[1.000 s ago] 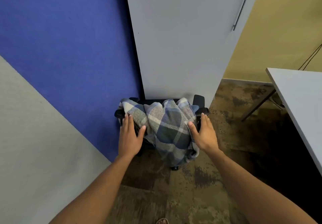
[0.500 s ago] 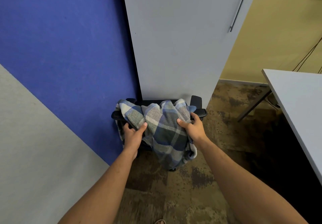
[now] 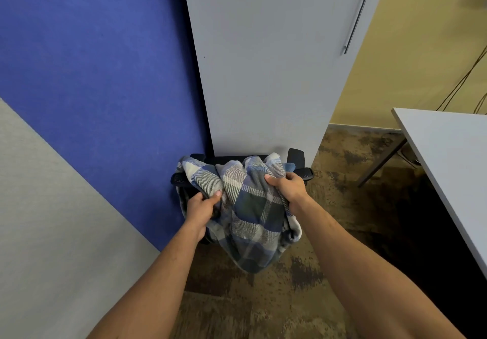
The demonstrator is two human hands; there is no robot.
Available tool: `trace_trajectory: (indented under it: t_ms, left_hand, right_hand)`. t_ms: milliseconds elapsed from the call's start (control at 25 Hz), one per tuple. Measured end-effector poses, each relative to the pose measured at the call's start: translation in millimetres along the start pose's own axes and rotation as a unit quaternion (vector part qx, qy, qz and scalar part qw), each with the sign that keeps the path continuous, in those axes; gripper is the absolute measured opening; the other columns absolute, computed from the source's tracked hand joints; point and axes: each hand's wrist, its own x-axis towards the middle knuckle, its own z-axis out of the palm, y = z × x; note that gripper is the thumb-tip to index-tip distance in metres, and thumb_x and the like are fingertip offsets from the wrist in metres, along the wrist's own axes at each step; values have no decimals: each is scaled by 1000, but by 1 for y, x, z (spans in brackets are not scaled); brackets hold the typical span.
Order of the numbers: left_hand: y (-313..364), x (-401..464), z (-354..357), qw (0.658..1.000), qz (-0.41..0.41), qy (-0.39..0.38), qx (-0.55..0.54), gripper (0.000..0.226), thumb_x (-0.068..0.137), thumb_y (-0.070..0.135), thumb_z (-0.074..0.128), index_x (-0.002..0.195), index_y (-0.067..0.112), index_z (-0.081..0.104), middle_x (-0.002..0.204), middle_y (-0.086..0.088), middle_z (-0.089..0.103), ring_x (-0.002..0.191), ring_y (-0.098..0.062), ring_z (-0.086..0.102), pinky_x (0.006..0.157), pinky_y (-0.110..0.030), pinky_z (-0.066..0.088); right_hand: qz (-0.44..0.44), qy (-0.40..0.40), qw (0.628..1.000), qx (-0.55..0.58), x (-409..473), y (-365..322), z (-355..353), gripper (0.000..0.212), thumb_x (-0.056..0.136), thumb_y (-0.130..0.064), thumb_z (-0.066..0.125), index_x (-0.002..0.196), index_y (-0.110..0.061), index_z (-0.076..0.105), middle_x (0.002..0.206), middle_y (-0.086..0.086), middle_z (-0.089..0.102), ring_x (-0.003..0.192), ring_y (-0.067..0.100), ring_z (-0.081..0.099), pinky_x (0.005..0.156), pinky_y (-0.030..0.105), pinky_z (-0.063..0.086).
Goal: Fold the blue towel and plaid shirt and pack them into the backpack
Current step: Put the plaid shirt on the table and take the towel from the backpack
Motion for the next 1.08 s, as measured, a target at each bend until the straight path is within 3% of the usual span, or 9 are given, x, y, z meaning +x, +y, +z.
trace_trajectory:
  t_ms: [200, 400, 640, 840, 1080]
  left_hand:
    - [2, 1, -3, 1000, -5, -9, 5, 9, 95, 20, 63, 103, 18, 65, 110, -3, 69, 105, -21, 63, 88, -39, 52]
    - [2, 4, -4, 1000, -1, -19, 11, 10, 94, 20, 63, 104, 20, 67, 109, -1, 71, 106, -21, 64, 97, -46, 50]
    - [7, -1, -8, 1000, 12, -28, 8, 11, 96, 19, 60, 104, 25, 66, 111, 1, 69, 107, -19, 63, 94, -41, 52]
    - [23, -14, -16, 998, 45, -24, -28, 15, 96, 14, 60, 106, 23, 67, 108, 1, 72, 103, -19, 67, 80, -33, 55]
    - [52, -27, -25, 990, 133, -35, -19, 18, 91, 11, 65, 107, 18, 69, 107, 0, 74, 103, -19, 69, 94, -44, 54]
  right_hand:
    - [4, -35, 999, -31, 5, -5, 1, 34, 79, -19, 81, 106, -5, 67, 93, 12, 75, 82, 30, 73, 78, 47, 61]
    - [-15, -71, 997, -41, 2, -8, 5, 26, 82, -14, 78, 103, -5, 68, 97, 16, 74, 88, 34, 72, 80, 48, 60]
    - [-5, -92, 996, -11, -1, -5, 15, 26, 80, -6, 77, 100, -9, 61, 102, 18, 70, 94, 37, 69, 84, 54, 57]
    - [-68, -89, 993, 36, -12, -18, 19, 22, 81, 3, 73, 90, -10, 58, 84, 11, 67, 74, 24, 68, 66, 37, 57]
    - [-144, -96, 980, 102, -38, -63, 3, 23, 83, 7, 70, 94, -10, 58, 84, 6, 69, 79, 25, 70, 71, 40, 59]
